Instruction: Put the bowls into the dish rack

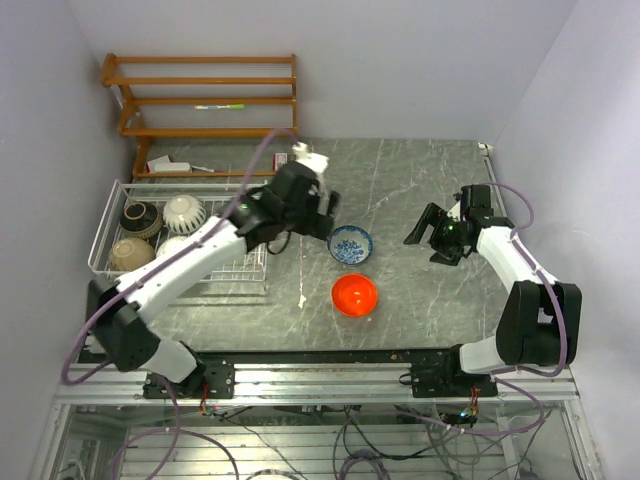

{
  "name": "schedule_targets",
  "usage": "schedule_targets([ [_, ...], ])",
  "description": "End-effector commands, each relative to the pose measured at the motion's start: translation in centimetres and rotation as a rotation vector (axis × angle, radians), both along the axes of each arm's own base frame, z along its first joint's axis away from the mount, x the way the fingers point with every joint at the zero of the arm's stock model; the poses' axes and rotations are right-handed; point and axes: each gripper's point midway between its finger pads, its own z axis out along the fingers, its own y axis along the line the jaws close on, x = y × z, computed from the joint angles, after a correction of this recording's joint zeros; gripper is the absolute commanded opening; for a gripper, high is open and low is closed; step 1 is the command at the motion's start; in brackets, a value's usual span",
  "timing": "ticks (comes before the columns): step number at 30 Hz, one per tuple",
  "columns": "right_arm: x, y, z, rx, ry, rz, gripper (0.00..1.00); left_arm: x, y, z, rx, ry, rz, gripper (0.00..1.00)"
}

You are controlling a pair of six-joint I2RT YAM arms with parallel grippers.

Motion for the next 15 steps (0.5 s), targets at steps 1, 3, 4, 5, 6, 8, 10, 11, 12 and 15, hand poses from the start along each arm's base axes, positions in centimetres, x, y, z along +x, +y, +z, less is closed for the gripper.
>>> schedule_targets([
  [1,-0.5,-1.7,-1.0,-0.005,0.086,-0.105,0.90,-1.0,-7.6,-1.5,0.001,-0.042,-0.292,0.99],
  [3,-0.7,-2.6,-1.2,0.005,0.091,-0.143,0.90,-1.2,-10.1,-3.0,0.023,-0.030,-0.373,1.00],
  [4,-0.7,-3.0,-1.2,0.005,0.089,-0.158,0.90,-1.4,-11.2,-3.8,0.044,-0.025,-0.412,0.99],
  [5,-0.8,-3.3,-1.2,0.006,0.088,-0.167,0.90,-1.4,-12.2,-4.4,0.064,-0.023,-0.440,0.98],
  [6,-0.8,-3.6,-1.2,0.004,0.087,-0.173,0.90,-1.4,-13.2,-5.1,0.085,-0.025,-0.464,0.98],
  [8,-0.9,-3.8,-1.2,0.001,0.090,-0.173,0.90,-1.0,-15.1,-7.1,0.125,-0.013,-0.509,0.97],
  [10,-1.1,-3.8,-1.3,0.004,0.092,-0.174,0.90,-0.6,-16.4,-9.1,0.152,0.006,-0.540,0.95],
  [11,-1.1,-3.9,-1.3,0.006,0.089,-0.176,0.90,-0.6,-17.0,-10.2,0.166,0.020,-0.556,0.93],
  [12,-1.2,-3.9,-1.3,0.006,0.088,-0.178,0.90,-0.7,-17.5,-11.2,0.183,0.033,-0.571,0.92],
  [15,-1.5,-4.2,-1.3,0.001,0.090,-0.180,0.90,-1.3,-18.6,-13.3,0.215,0.059,-0.609,0.86],
])
